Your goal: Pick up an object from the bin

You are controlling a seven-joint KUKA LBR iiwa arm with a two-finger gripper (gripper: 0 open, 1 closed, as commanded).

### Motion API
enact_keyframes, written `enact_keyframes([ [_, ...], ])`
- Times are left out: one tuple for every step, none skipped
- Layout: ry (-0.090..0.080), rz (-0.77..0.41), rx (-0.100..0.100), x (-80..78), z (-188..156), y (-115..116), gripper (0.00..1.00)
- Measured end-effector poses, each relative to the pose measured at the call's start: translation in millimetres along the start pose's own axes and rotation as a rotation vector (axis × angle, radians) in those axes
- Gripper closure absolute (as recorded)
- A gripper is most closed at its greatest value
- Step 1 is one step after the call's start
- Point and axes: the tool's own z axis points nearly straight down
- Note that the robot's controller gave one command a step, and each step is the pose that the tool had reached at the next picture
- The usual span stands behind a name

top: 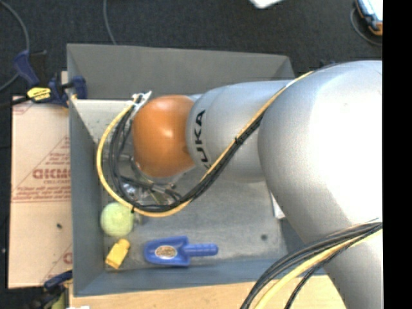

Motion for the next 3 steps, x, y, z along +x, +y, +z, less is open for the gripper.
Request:
enact_keyframes([
  [0.0,0.001,0.0,0.0,0,0,1.0],
  [-0.012,-0.047,0.002,-14.5,-83,4,1.0],
  [-0.01,-0.074,0.002,-7.4,-151,6,1.0],
])
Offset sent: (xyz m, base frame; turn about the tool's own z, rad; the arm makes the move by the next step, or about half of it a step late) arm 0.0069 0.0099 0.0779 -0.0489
